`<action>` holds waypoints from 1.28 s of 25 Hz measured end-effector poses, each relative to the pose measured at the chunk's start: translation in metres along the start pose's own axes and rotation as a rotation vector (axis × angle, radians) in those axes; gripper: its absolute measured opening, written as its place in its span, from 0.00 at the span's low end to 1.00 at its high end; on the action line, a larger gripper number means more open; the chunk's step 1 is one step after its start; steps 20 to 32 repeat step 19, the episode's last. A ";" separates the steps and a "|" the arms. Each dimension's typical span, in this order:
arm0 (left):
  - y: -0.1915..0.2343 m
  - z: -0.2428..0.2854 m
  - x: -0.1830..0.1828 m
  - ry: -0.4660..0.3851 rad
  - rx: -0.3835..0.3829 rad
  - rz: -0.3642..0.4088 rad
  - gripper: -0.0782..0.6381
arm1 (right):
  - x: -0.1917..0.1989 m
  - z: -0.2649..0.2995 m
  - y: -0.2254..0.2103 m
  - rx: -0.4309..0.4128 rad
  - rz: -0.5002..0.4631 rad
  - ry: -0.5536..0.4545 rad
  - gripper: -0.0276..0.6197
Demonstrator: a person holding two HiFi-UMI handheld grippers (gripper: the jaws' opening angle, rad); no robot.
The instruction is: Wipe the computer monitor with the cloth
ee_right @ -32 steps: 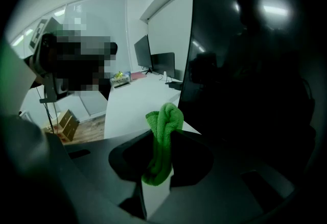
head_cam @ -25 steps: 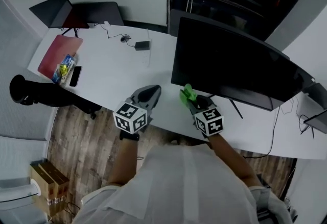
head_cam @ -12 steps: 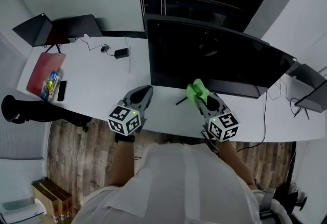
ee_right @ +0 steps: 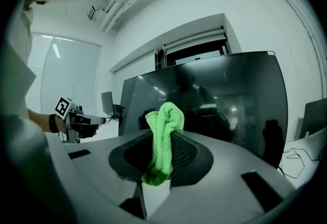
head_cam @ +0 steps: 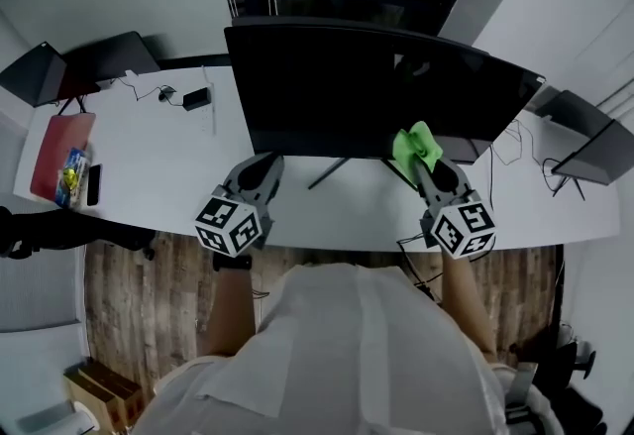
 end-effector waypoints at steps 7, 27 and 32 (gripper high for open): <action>-0.019 0.018 -0.002 -0.006 0.006 -0.007 0.14 | 0.001 -0.008 -0.008 -0.040 -0.046 0.015 0.15; -0.030 0.032 0.005 0.006 -0.007 -0.023 0.14 | 0.003 0.002 -0.008 -0.119 -0.101 0.041 0.15; -0.030 0.032 0.005 0.006 -0.007 -0.023 0.14 | 0.003 0.002 -0.008 -0.119 -0.101 0.041 0.15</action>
Point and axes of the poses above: the fingertips, and each gripper's own axes: z forward along the fingers, y to its left, x out of its underside, the point moved 7 cm from there along -z, backward along the fingers, and after that the axes turned 9 degrees about y, right-handed, at the moved point
